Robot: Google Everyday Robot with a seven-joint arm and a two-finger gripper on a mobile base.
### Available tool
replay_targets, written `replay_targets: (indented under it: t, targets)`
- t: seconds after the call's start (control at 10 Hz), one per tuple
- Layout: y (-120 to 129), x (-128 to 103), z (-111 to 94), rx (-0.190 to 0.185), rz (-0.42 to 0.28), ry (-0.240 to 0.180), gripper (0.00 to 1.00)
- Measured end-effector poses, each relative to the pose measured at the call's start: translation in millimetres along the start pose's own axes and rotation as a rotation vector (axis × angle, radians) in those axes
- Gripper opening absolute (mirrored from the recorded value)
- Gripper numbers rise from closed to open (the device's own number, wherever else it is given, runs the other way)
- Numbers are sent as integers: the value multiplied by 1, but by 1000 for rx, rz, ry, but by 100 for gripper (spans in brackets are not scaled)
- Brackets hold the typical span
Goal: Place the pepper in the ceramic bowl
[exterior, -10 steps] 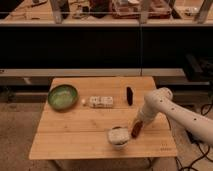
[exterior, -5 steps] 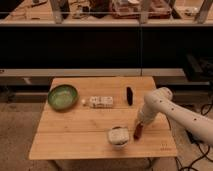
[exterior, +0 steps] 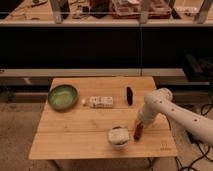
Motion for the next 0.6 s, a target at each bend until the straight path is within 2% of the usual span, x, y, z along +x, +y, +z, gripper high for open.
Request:
replay_targets:
  t: [0.6]
  targets:
    - [-2,-1,11,-3,-43,1,16]
